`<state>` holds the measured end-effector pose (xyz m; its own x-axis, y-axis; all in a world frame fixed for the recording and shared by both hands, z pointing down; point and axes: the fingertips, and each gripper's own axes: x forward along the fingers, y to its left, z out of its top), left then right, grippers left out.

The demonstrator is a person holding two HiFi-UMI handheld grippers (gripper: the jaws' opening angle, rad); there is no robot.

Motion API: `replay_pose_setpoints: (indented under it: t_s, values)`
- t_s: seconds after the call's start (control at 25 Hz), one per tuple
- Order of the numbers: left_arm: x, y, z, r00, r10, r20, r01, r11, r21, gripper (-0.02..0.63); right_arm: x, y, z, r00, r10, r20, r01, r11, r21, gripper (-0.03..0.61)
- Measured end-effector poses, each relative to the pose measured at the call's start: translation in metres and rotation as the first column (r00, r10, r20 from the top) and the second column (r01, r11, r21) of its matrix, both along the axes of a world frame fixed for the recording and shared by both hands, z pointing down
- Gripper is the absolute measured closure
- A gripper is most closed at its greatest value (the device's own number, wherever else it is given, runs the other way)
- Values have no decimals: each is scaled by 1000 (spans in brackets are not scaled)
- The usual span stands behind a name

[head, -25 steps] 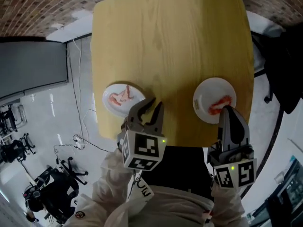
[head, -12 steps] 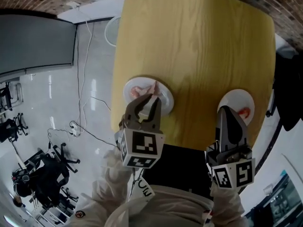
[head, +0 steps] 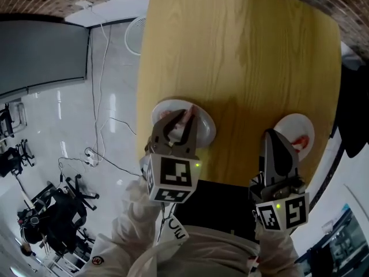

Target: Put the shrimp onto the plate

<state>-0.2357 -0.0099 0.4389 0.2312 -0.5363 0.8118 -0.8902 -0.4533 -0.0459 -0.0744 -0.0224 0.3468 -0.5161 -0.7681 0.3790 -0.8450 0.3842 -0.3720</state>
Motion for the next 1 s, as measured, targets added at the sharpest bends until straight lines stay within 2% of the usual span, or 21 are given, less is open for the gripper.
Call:
replay_pose_setpoints:
  t_s: [0.2,0.44,1.0]
  values:
    - [20,-2,0,999,36,-2,-36,999,-25,545,16,-1,-6,1000,21,7,-21,1000,1,554]
    - [7,-10,20,999,43,2,-43,998,-51,546,4,-13,12,999,31,7,-31,999,-18,554]
    - [12,-9,21,999,37,4,-37,998,-48,558,12,-13,17,999,40,10,-39,999,-25,554]
